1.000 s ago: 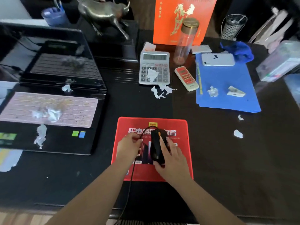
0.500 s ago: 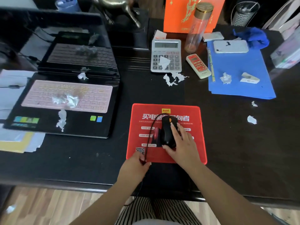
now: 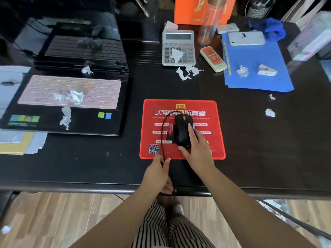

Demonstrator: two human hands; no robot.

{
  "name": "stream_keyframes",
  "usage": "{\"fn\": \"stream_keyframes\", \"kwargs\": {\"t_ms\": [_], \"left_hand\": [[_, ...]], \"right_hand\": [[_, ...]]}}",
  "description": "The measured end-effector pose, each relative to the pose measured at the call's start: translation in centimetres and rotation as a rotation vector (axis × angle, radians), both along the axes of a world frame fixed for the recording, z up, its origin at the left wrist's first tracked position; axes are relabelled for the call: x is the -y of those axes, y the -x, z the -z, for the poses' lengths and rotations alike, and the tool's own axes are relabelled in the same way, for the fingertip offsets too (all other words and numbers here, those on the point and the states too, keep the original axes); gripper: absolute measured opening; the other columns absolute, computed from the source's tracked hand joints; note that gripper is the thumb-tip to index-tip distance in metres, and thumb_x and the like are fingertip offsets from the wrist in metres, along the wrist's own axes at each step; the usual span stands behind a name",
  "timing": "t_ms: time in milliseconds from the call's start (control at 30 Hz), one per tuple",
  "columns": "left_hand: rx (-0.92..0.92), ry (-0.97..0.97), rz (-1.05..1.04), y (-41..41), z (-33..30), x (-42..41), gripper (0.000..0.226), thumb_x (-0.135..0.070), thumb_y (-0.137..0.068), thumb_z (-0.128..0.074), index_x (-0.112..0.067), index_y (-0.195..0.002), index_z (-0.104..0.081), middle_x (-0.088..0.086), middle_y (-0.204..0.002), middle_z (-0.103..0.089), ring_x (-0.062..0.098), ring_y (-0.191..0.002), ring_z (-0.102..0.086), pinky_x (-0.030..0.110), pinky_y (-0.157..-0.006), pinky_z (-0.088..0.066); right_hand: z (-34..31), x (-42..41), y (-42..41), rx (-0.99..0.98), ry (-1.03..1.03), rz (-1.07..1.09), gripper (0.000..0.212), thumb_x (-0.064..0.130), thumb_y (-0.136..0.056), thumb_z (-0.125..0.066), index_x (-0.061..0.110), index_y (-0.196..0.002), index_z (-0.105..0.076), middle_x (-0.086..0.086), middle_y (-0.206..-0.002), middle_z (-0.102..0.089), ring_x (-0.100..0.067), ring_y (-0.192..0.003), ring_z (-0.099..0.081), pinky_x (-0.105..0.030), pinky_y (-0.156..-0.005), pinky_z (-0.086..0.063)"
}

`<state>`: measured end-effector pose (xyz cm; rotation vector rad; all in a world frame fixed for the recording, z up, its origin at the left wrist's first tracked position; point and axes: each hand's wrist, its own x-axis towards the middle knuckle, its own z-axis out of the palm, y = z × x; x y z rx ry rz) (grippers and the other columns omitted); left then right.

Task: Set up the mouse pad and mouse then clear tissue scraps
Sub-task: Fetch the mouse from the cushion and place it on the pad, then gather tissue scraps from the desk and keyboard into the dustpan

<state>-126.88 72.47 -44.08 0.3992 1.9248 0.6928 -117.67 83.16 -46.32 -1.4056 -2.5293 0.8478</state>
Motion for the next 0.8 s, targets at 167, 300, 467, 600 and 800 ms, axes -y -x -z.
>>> {"fn": "stream_keyframes", "kwargs": {"t_ms": [167, 300, 467, 600, 800], "left_hand": [[-0.367, 0.034, 0.243, -1.2, 0.8, 1.4, 0.030, -0.034, -0.092, -0.046, -0.014, -0.112, -0.037, 0.015, -0.089, -0.068, 0.034, -0.080, -0.067, 0.038, -0.068, -0.053], [-0.524, 0.061, 0.318, -1.2, 0.7, 1.4, 0.035, -0.038, -0.093, -0.042, -0.011, -0.116, -0.040, 0.014, -0.098, -0.068, 0.031, -0.090, -0.064, 0.035, -0.070, -0.046], [-0.615, 0.119, 0.421, 0.5, -0.1, 0.5, 0.033, -0.039, -0.094, -0.036, -0.011, -0.107, -0.047, 0.012, -0.092, -0.067, 0.032, -0.089, -0.064, 0.036, -0.071, -0.047], [-0.606, 0.121, 0.433, 1.8, -0.7, -0.4, 0.032, -0.038, -0.093, -0.038, -0.009, -0.101, -0.051, 0.012, -0.088, -0.068, 0.032, -0.085, -0.065, 0.037, -0.074, -0.051], [-0.487, 0.091, 0.315, 3.8, -0.5, -1.4, 0.031, -0.042, -0.090, -0.043, -0.013, -0.094, -0.051, 0.013, -0.085, -0.069, 0.031, -0.076, -0.068, 0.043, -0.075, -0.057]], "right_hand": [[0.0, -0.1, -0.5, -0.009, 0.015, -0.043, 0.073, 0.033, -0.088, -0.054, 0.021, -0.144, -0.009, -0.011, -0.150, -0.024, -0.026, -0.138, -0.023, -0.044, -0.110, -0.026], [-0.3, -0.1, -0.5, -0.039, 0.008, -0.046, 0.073, 0.033, -0.088, -0.055, 0.020, -0.144, -0.010, -0.012, -0.150, -0.024, -0.027, -0.138, -0.023, -0.043, -0.109, -0.027], [-0.9, -0.2, -0.5, -0.039, 0.067, -0.026, 0.071, 0.032, -0.088, -0.055, 0.022, -0.144, -0.012, -0.011, -0.151, -0.019, -0.026, -0.138, -0.020, -0.039, -0.111, -0.024], [-1.1, -0.2, -0.4, -0.051, 0.091, -0.022, 0.070, 0.030, -0.087, -0.057, 0.020, -0.143, -0.017, -0.013, -0.150, -0.021, -0.029, -0.137, -0.022, -0.040, -0.110, -0.025], [-1.8, 0.1, -0.4, -0.074, 0.108, 0.003, 0.070, 0.027, -0.086, -0.060, 0.018, -0.142, -0.019, -0.011, -0.148, -0.024, -0.026, -0.135, -0.027, -0.037, -0.108, -0.030]]}}
